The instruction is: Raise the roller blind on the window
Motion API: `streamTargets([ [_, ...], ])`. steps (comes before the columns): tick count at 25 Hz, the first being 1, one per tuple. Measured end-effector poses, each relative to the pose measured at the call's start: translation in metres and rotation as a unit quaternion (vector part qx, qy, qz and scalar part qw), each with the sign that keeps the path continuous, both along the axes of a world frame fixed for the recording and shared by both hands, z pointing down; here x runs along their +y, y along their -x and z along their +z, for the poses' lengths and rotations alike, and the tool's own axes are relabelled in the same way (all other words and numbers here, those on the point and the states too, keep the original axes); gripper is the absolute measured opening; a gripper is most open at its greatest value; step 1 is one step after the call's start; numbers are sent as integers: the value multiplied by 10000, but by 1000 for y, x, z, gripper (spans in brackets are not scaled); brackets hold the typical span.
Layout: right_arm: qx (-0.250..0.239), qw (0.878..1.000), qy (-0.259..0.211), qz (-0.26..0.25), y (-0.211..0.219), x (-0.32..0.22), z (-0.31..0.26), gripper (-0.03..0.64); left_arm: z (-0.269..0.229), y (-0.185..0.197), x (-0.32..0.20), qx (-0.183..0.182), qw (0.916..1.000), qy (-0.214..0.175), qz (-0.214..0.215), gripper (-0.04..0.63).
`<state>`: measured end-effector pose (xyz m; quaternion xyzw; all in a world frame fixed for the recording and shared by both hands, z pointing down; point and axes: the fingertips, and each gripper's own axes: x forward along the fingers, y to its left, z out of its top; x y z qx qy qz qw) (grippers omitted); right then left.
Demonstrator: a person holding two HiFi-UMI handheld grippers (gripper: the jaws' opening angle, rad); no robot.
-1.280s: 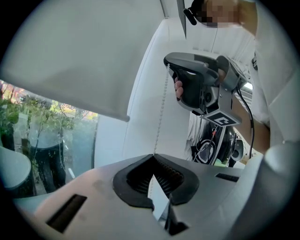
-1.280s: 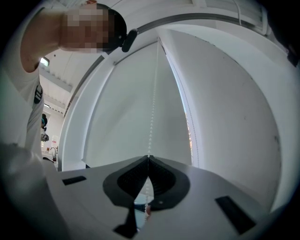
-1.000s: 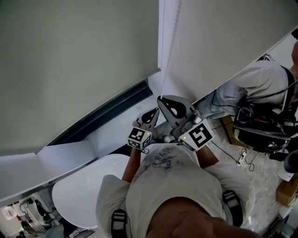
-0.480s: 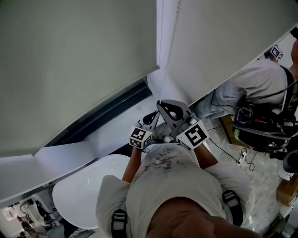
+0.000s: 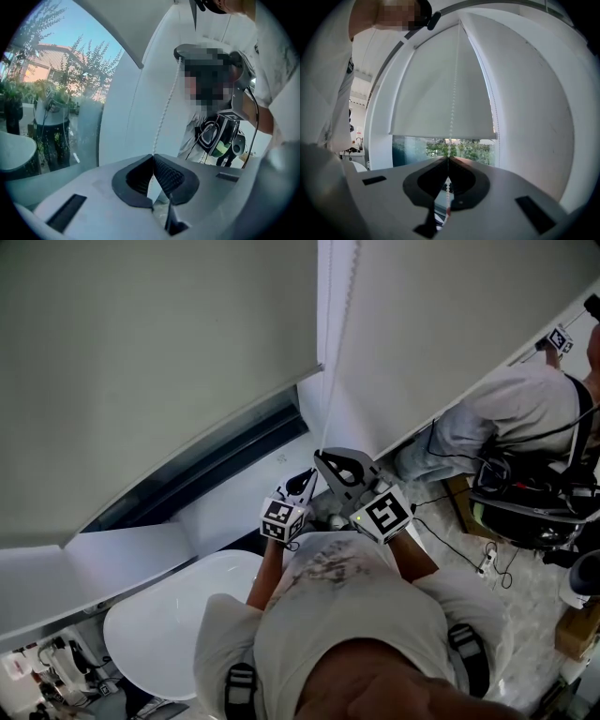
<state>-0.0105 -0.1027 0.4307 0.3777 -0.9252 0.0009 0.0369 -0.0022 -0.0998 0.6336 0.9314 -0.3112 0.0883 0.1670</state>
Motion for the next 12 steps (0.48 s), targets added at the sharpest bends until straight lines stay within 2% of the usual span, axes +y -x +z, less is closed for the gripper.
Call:
streamTargets([
  [5, 26, 10000, -40, -42, 1, -3, 1, 61, -41, 18, 0, 275, 9993, -184, -173, 9],
  [7, 66, 10000, 24, -35, 0, -4, 1, 61, -73, 24, 1, 409, 9983, -365, -182, 12],
  [10, 36, 10000, -68, -43, 1, -4, -6, 61, -130, 29, 5, 596, 9956, -714, -142, 67],
  [12, 39, 9999, -122, -63, 1, -5, -7, 61, -169, 31, 5, 771, 9921, -982, -134, 74],
])
